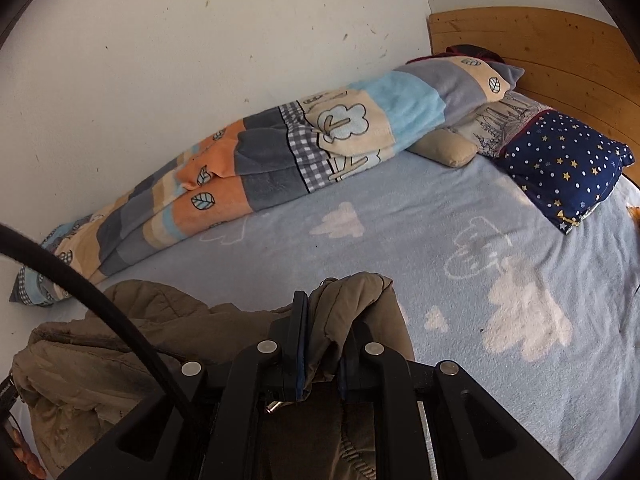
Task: Fold large clothes
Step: 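Lower the jacket onto the bed and open both tools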
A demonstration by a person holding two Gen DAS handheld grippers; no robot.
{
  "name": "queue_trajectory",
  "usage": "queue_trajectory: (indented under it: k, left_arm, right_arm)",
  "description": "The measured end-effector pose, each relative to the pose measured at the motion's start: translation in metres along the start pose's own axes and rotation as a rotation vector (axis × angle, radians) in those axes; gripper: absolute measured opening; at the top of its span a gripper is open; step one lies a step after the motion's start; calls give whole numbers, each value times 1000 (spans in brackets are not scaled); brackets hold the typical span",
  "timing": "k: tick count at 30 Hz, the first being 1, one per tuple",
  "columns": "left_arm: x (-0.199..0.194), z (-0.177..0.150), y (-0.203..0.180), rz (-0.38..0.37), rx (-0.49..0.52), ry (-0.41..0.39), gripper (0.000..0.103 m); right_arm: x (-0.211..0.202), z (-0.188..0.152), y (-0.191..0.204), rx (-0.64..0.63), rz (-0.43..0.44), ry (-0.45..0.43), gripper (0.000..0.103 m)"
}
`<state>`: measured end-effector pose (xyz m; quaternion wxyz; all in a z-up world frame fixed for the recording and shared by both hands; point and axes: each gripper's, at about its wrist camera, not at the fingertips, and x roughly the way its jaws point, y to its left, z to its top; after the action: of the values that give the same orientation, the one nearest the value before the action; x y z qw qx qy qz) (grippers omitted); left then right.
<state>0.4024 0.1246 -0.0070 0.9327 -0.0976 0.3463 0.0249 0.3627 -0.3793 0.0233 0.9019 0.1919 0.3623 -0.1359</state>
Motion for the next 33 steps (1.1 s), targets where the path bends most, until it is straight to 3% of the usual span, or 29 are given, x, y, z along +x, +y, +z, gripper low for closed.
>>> queue_trajectory:
  k: [3, 5, 6, 7, 8, 9, 13, 16, 20, 22, 25, 29, 33]
  left_arm:
    - [3, 3, 1, -10, 1, 26, 28]
    - [0, 7, 7, -37, -39, 42, 33]
    - [-4, 11, 14, -58, -93, 47, 40]
    - [-9, 12, 18, -66, -126, 43, 48]
    - [-16, 15, 24, -59, -166, 25, 69]
    - [-27, 17, 29, -30, -200, -20, 76]
    - [-65, 26, 35, -9, -242, -150, 76]
    - [-81, 27, 11, -47, -146, -172, 76]
    - [-71, 2, -51, -154, 119, -75, 76]
    - [-57, -20, -82, -145, 254, -18, 76]
    - [-27, -47, -110, -74, 388, 71, 76]
    - [15, -61, -100, -22, 333, 225, 77]
    - [39, -61, -83, -16, 254, 302, 83]
  right_arm:
    - [3, 1, -7, 46, 40, 30, 17]
    - [-3, 5, -12, 78, 83, 37, 26]
    - [-8, 7, -14, 93, 102, 30, 30]
    - [-14, 10, -16, 104, 108, 13, 41]
    - [-23, 12, -17, 106, 109, -13, 46]
    - [-33, 15, -17, 106, 112, -37, 46]
    - [-69, 25, -11, 86, 138, -120, 46]
    - [-81, 24, 11, 24, 160, -116, 46]
    - [-78, 1, 60, -113, 210, -38, 46]
    - [-70, -14, 87, -211, 184, -6, 46]
    - [-45, -34, 104, -273, 141, 62, 46]
    - [10, -56, 104, -274, 34, 197, 50]
    - [47, -64, 93, -235, 17, 289, 56]
